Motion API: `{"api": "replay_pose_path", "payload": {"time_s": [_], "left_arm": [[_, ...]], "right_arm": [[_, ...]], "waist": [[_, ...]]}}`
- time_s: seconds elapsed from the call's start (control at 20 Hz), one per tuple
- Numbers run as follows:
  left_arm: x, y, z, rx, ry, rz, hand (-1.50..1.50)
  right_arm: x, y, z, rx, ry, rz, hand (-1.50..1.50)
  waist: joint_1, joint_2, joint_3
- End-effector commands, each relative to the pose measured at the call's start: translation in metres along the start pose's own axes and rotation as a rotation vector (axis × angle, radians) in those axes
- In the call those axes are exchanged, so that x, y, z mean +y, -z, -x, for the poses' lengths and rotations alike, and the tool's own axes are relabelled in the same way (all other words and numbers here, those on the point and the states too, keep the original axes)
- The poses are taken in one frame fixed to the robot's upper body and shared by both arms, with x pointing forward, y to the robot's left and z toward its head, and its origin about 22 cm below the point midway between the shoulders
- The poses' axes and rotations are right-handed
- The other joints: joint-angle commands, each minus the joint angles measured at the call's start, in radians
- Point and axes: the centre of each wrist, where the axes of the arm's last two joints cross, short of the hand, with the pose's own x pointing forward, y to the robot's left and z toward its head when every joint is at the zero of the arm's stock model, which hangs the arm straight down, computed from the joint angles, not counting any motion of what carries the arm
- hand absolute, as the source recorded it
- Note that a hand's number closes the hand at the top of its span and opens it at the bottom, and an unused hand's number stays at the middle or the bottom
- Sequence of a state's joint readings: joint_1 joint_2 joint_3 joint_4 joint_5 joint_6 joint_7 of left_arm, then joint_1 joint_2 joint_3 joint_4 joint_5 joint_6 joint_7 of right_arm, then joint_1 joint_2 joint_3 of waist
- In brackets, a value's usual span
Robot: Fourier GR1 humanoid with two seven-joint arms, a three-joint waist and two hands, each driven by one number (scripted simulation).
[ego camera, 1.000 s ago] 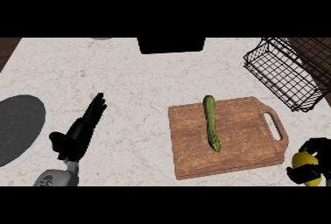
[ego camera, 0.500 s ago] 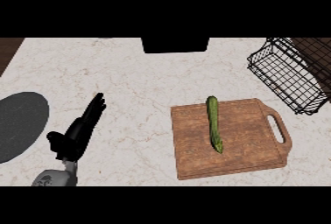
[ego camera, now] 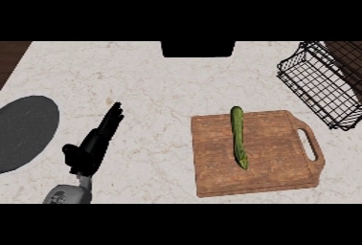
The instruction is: Pick the lemon from the cutting board and place it in the tiered basket
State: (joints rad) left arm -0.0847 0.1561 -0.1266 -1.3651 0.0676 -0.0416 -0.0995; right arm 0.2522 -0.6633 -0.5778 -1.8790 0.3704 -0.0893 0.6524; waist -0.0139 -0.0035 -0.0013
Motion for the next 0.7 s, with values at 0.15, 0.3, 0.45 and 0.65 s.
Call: {"api": "replay_pose_path", "payload": {"time_s": [0.15, 0.3, 0.45, 0.65], "left_arm": [[-0.007, 0.010, -0.014, -0.016, -0.001, 0.026, 0.00], [0.003, 0.006, -0.004, -0.017, 0.001, 0.028, 0.00], [-0.006, 0.012, -0.001, -0.018, 0.005, 0.028, 0.00], [0.004, 0.008, 0.000, -0.024, 0.025, 0.063, 0.00]], "right_arm": [[-0.043, 0.032, -0.084, -0.005, 0.081, 0.052, 1.50], [-0.051, 0.046, -0.113, -0.010, 0.109, 0.058, 1.50], [-0.076, 0.067, -0.140, 0.022, 0.093, 0.029, 1.50], [-0.054, 0.093, -0.169, 0.010, 0.130, 0.010, 1.50]], "waist": [[0.033, 0.007, 0.001], [0.037, 0.008, 0.000], [0.038, 0.009, 0.000], [0.060, 0.013, 0.000]]}}
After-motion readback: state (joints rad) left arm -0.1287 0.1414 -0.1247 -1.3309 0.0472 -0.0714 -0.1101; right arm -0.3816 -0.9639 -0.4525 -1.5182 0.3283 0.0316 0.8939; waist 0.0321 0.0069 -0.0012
